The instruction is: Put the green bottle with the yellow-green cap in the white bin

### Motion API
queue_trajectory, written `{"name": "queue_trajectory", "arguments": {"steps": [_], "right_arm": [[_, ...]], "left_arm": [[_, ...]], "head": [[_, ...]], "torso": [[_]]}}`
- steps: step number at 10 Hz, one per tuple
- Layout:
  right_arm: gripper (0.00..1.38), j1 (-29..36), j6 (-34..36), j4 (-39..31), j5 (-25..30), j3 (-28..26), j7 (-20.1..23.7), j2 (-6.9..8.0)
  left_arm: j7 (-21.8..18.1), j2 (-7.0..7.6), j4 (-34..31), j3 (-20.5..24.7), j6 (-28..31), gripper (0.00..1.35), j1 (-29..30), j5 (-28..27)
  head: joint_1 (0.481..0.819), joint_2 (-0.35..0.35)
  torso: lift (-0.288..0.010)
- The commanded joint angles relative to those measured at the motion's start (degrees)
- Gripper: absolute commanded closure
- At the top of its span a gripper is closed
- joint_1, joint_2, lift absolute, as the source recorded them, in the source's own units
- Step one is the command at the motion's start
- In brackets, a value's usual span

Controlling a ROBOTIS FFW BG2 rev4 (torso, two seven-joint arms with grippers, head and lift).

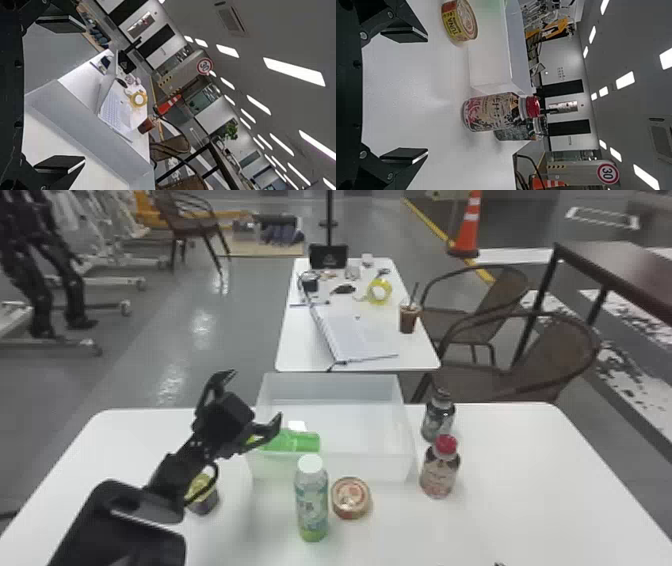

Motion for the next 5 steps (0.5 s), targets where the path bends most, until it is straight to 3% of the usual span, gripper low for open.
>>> {"name": "queue_trajectory", "arguments": {"steps": [1, 3, 5], "right_arm": [[0.27, 0.1, 0.0, -0.1, -0.1, -0.1, 0.0, -0.09], [0.27, 0.1, 0.0, -0.2, 0.0, 0.0, 0.0, -0.09], [0.27, 0.2, 0.1, -0.3, 0.1, -0.1, 0.0, -0.09]], "left_arm": [[0.0, -3.69, -3.3, 7.3, -2.3, 0.15, 5.8, 2.2], [1.0, -4.2, -6.0, 14.1, -5.8, 0.17, 12.9, 8.7], [2.6, -4.2, -6.9, 16.5, -7.8, 0.18, 19.4, 19.0]], "head": [[0.549, 0.0], [0.549, 0.0], [0.549, 0.0]], "torso": [[-0.1], [-0.1], [-0.1]]}}
